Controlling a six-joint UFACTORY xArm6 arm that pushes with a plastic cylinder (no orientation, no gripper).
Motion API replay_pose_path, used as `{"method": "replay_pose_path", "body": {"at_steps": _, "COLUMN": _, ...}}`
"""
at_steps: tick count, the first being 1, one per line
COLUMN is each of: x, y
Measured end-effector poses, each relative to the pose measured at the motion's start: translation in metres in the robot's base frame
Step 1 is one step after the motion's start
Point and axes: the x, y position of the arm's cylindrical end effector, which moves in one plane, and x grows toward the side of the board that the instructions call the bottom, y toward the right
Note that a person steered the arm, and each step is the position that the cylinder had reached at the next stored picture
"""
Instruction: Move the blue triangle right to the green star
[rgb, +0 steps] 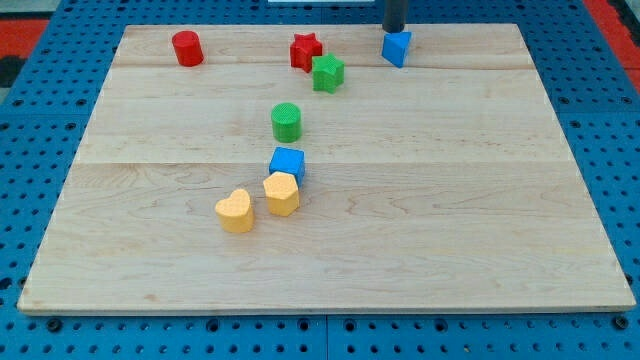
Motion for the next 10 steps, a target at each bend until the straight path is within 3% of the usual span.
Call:
{"method": "replay_pose_path", "body": {"at_steps": 5, "x": 0.01, "y": 0.023}}
{"method": "replay_pose_path", "body": {"at_steps": 8, "x": 0.009, "y": 0.017}}
{"method": "replay_pose_path", "body": {"at_steps": 10, "x": 0.031, "y": 0.0}}
